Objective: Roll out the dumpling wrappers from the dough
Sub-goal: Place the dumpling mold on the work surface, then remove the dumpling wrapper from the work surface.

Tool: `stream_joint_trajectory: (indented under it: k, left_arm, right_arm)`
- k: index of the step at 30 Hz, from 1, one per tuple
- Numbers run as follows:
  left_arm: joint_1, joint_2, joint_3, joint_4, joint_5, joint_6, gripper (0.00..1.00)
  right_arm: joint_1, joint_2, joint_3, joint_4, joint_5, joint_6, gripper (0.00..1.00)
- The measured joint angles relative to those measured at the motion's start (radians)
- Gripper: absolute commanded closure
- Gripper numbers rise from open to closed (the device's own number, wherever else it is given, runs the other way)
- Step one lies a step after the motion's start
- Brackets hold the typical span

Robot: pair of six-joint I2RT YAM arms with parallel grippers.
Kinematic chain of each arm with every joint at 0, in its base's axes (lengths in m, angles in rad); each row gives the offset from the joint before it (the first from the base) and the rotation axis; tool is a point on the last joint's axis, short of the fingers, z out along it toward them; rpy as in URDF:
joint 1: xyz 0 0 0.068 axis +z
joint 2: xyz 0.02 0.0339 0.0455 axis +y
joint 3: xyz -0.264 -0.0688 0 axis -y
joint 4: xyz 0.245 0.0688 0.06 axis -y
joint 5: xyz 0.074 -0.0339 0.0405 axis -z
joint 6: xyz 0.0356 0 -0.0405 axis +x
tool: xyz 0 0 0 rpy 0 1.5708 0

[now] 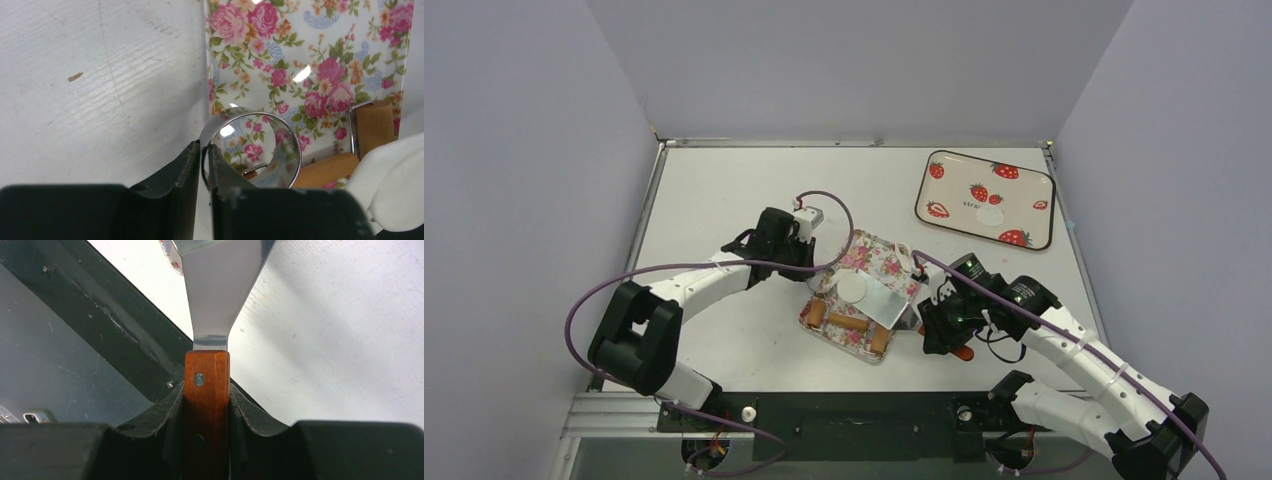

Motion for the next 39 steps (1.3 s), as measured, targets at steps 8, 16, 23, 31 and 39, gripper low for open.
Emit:
stream_joint_trajectory:
  k: [8,16,23,31,39]
  left_arm:
    - [-0.055,0.024,0.006,0.051,0.090,0.026,0.63]
    - [0.098,0.017,0.018,0.046,0.197,0.012,0.63]
    - [0.188,0.006,0.017,0.110,0.441,-0.095,0.56]
    - [0.176,-0.027,-0.048,0.252,0.666,-0.212,0.52]
    - [0.153,-0.027,-0.057,0.243,0.702,-0.194,0.53]
  right_arm:
    - [-0.006,-0.008,0.000,0.000,-0.002,0.000,1.00]
    - [-0.006,-0.019,0.000,0.000,-0.002,0.000,1.00]
    - [-0.006,-0.019,0.000,0.000,-0.003,0.000,1.00]
    - [-0.006,-0.018,0.000,0.000,-0.010,0.000,1.00]
    - [-0.006,-0.007,0.000,0.000,-0.010,-0.001,1.00]
